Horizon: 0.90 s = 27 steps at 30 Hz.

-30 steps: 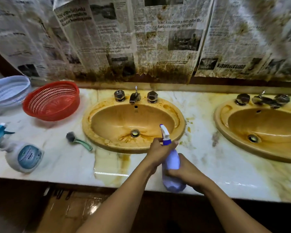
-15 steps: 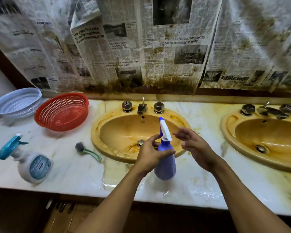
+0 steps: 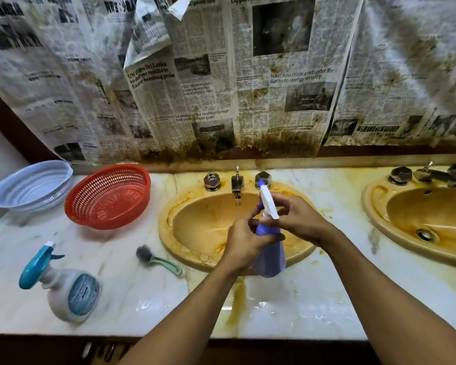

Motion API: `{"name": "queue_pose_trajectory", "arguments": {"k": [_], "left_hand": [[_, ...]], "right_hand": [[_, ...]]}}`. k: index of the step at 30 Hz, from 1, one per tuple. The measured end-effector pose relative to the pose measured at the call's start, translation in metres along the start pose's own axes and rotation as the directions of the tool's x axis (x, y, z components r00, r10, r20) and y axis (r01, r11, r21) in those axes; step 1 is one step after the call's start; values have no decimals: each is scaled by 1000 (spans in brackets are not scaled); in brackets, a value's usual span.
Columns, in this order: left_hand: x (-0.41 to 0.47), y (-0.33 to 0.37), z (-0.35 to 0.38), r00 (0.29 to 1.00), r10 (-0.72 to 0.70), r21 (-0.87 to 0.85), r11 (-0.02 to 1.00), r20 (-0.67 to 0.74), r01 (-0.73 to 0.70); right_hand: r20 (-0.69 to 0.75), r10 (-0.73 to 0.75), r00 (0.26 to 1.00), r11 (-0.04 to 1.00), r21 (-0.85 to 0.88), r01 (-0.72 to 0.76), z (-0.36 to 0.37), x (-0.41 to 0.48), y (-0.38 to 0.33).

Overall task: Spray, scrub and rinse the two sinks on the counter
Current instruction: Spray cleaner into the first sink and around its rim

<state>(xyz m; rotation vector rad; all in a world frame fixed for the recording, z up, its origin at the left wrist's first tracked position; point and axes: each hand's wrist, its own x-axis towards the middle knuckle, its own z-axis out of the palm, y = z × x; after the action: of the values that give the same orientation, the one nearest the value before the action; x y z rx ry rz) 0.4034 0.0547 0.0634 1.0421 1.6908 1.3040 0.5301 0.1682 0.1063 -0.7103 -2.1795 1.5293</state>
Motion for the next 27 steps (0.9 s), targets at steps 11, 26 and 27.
{"name": "queue_pose_trajectory", "arguments": {"k": [11, 26, 27], "left_hand": [[2, -59, -119, 961, -171, 323, 942, 218, 94], [-20, -196, -157, 861, -48, 694, 570, -506, 440], [-19, -196, -155, 860, -34, 701, 563, -509, 437]], "right_hand": [[-544, 277, 792, 847, 528, 67, 32, 24, 4], [200, 595, 778, 788, -336, -516, -21, 20, 59], [199, 629, 751, 751, -405, -521, -25, 23, 62]]}}
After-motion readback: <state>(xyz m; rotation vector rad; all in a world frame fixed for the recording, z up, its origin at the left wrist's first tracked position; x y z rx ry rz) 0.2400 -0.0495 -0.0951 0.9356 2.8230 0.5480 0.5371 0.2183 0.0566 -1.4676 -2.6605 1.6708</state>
